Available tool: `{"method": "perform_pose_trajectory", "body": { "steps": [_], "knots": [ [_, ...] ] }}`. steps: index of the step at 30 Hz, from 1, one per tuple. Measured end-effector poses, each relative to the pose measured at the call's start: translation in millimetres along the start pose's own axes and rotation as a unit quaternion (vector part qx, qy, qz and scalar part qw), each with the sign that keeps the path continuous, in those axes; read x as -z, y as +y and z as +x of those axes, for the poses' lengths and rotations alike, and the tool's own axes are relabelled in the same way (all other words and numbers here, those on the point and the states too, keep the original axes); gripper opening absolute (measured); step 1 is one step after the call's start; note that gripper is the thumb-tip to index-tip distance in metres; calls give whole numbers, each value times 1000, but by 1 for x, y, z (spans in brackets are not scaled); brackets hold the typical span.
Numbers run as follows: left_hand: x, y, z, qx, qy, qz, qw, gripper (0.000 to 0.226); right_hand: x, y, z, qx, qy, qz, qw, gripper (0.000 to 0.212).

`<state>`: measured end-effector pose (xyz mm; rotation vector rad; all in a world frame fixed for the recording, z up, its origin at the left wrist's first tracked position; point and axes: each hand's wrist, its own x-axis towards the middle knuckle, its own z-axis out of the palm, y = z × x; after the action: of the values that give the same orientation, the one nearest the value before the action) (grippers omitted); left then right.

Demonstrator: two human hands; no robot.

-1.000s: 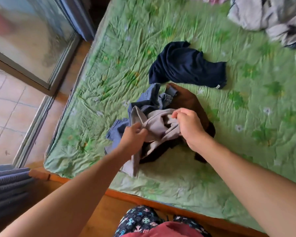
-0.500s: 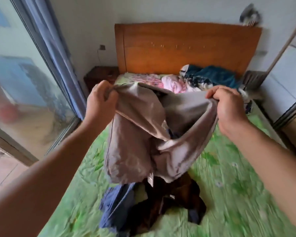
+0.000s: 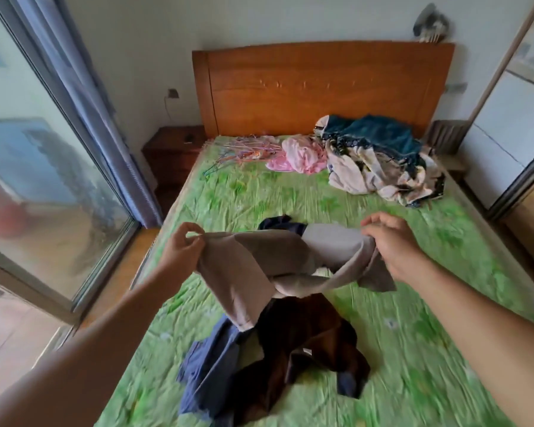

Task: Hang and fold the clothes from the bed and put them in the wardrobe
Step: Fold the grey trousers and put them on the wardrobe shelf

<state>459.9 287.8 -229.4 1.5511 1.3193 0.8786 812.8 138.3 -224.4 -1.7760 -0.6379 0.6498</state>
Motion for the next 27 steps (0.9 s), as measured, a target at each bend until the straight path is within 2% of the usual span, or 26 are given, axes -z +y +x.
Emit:
{"method": "perform_pose_trajectory", "body": {
  "steps": [4,7,10,12,14,16,18,20,23,25,27],
  "knots": [
    [-19,-41,-22,80,-8,25,996,34,-18,54,-11,-71,-5,-39,997,23],
    [-32,-37,-31,93,-14,10,995,38,-31,60,-20,-57,-45,-60,996,22],
    [-51,-7,-36,72,-44,-43,995,36,-55,46,-36,4,-175,-122,977,15],
    [-65,21,-41,35,-90,-80,992,26,-72,34,-51,43,-301,-193,933,42],
    [-75,47,-41,-14,-122,-101,987,24,-89,23,-61,88,-369,-243,893,57],
    [-78,63,-39,-48,-134,-104,984,28,-101,11,-65,148,-346,-265,888,44],
    [-76,68,-36,-63,-131,-114,983,24,-100,1,-58,185,-282,-291,895,24],
    [-70,67,-35,-47,-125,-142,981,19,-92,-4,-47,213,-238,-306,897,21],
    [-58,52,-35,-15,-121,-168,978,25,-80,-21,-42,216,-212,-258,918,20],
    [-49,27,-37,-9,-115,-103,988,30,-77,-38,-42,206,-180,-222,936,16],
    [-42,-6,-40,-8,-114,14,993,38,-73,-62,-44,217,-151,-180,947,23]
  ]
}}
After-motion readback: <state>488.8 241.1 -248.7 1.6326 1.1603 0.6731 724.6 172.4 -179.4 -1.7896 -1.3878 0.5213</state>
